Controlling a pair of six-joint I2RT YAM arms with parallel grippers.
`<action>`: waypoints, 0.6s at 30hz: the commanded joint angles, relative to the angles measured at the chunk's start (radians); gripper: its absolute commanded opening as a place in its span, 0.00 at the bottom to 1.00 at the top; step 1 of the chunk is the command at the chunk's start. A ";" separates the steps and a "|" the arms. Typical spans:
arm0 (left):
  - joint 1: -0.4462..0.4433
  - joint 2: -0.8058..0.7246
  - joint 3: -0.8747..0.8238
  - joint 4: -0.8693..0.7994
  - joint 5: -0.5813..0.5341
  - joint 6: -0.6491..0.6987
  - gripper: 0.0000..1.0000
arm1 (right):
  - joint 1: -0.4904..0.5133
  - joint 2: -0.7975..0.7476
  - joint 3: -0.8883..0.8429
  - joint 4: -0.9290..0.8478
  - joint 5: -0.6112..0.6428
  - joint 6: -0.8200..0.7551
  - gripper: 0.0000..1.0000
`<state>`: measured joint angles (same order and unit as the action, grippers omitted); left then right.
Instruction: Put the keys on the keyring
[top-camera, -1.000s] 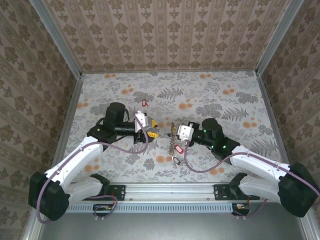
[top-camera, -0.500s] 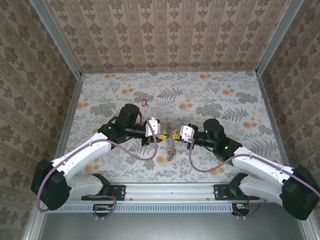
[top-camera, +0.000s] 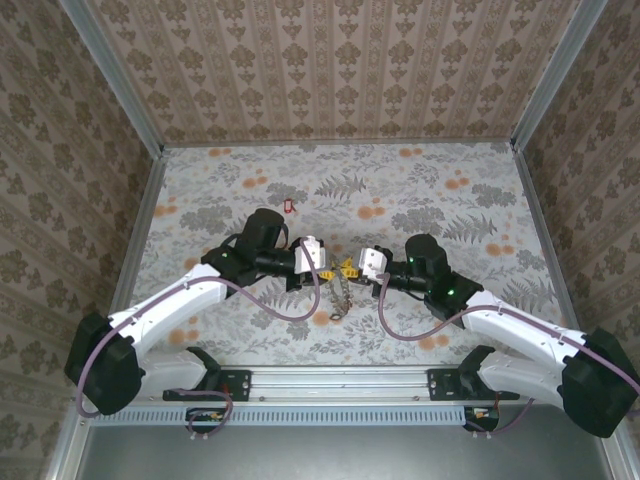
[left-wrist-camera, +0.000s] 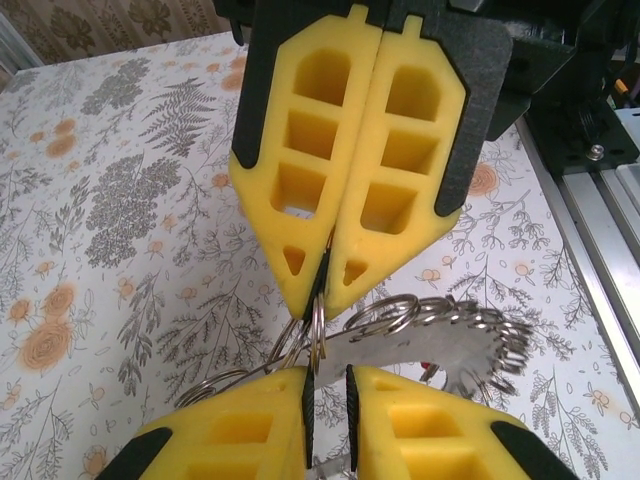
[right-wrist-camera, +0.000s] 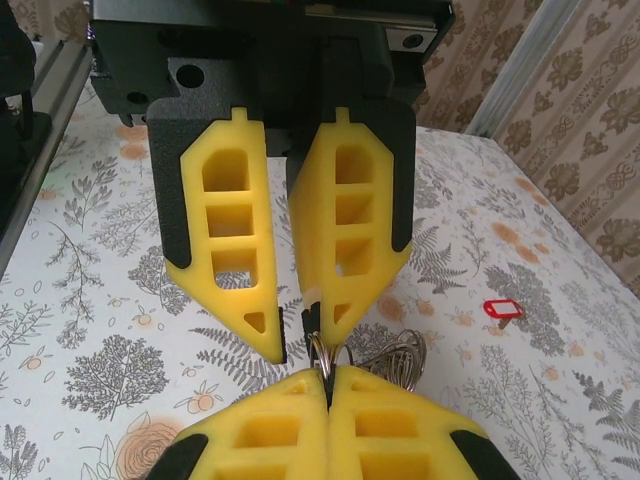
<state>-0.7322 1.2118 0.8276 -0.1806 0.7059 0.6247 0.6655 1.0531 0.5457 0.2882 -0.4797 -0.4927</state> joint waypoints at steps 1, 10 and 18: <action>-0.007 0.000 0.013 0.036 0.002 -0.011 0.19 | -0.002 0.004 0.042 0.045 -0.029 0.022 0.01; -0.007 0.000 -0.012 0.101 0.018 -0.054 0.15 | 0.001 0.013 0.041 0.058 -0.011 0.027 0.01; -0.007 0.000 -0.031 0.167 0.021 -0.099 0.13 | 0.013 0.018 0.030 0.084 -0.004 0.039 0.01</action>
<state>-0.7315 1.2118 0.8051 -0.1020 0.6903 0.5591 0.6655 1.0626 0.5510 0.2958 -0.4698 -0.4770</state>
